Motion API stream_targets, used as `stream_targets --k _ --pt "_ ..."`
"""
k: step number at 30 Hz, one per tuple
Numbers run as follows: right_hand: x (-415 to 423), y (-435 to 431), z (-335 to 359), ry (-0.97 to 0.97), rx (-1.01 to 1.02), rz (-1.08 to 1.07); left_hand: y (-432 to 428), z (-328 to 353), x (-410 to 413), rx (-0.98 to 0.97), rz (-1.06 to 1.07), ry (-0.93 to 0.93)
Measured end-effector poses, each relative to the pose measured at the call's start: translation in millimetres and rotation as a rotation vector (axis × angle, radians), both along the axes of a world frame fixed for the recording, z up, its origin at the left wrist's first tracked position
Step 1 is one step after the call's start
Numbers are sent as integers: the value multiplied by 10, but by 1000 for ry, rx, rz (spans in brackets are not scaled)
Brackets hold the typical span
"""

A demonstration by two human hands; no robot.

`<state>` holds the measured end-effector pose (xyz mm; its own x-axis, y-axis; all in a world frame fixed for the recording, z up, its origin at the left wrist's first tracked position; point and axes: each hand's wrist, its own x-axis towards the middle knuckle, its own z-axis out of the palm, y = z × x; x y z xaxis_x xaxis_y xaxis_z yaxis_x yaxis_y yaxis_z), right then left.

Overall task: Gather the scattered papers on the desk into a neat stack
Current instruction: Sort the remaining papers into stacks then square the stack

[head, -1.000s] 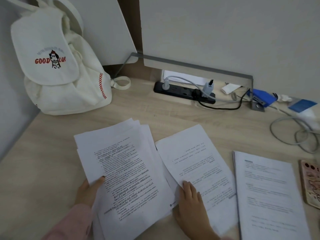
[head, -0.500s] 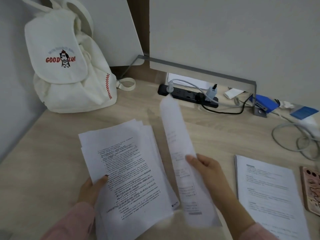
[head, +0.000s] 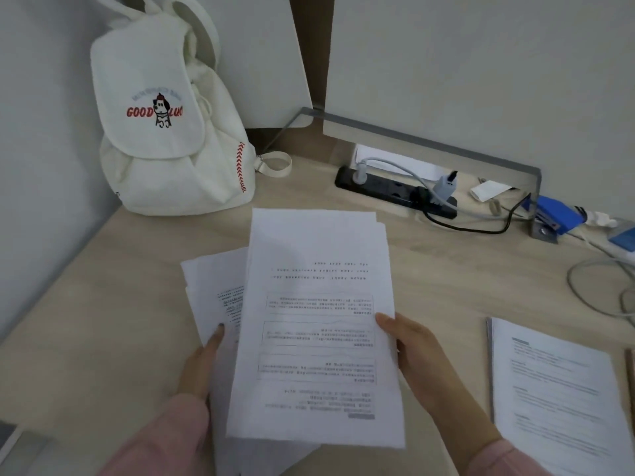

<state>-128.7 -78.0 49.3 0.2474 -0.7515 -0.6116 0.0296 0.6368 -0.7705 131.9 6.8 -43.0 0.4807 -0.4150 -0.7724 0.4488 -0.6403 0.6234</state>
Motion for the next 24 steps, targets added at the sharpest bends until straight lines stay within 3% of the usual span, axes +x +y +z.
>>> stream_targets --k 7,11,15,17,24 --pt "276 62 -349 518 -184 356 36 -70 45 -27 -12 -21" --pt "279 28 -431 598 -207 218 46 -28 14 -23 -49 -69" --pt "147 -19 -347 503 -201 -141 55 -62 39 -40 -30 -28" --pt "94 -38 -305 432 -104 -208 46 -61 35 -52 -46 -27" --pt "146 186 -486 266 166 28 56 -74 19 -55 -88 -55"
